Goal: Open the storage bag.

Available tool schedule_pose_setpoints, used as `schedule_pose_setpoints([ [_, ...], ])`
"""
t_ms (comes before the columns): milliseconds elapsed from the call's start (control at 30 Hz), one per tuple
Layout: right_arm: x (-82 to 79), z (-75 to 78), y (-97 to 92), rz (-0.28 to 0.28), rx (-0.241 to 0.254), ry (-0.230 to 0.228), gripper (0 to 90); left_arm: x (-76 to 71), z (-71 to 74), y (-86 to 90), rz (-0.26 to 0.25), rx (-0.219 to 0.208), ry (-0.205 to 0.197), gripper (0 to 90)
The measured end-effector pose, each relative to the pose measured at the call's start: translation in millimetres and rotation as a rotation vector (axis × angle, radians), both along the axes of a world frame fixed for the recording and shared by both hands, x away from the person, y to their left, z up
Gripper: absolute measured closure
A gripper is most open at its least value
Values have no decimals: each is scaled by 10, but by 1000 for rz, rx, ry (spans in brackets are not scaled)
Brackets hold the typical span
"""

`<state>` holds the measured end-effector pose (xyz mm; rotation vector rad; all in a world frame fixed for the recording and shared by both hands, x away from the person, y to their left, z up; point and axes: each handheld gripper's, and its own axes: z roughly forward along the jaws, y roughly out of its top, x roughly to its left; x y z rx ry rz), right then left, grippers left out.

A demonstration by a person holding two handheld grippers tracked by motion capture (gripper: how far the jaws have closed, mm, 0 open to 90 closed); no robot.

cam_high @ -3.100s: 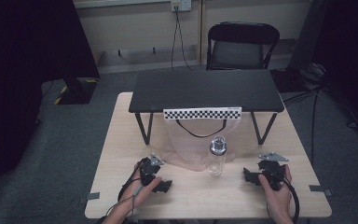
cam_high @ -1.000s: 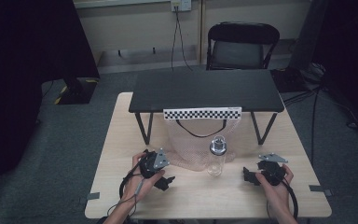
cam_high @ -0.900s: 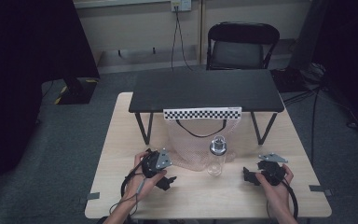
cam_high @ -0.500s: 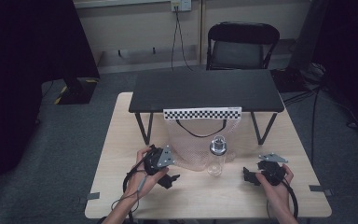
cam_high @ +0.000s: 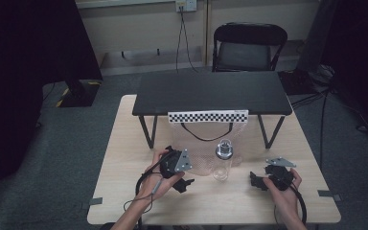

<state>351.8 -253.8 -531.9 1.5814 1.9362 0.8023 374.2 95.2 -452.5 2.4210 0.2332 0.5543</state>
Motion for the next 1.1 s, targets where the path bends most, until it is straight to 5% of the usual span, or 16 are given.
schedule_pose_setpoints([
  [433,0,0,0,0,0,0,0,36,142,-197,-97,18,-33,34],
  [633,0,0,0,0,0,0,0,105,250,-220,-135,-19,-43,29],
  [1000,0,0,0,0,0,0,0,195,420,-269,-168,-51,-132,35],
  [1100,0,0,-1,0,0,0,0,233,427,-301,-179,-70,-124,37],
])
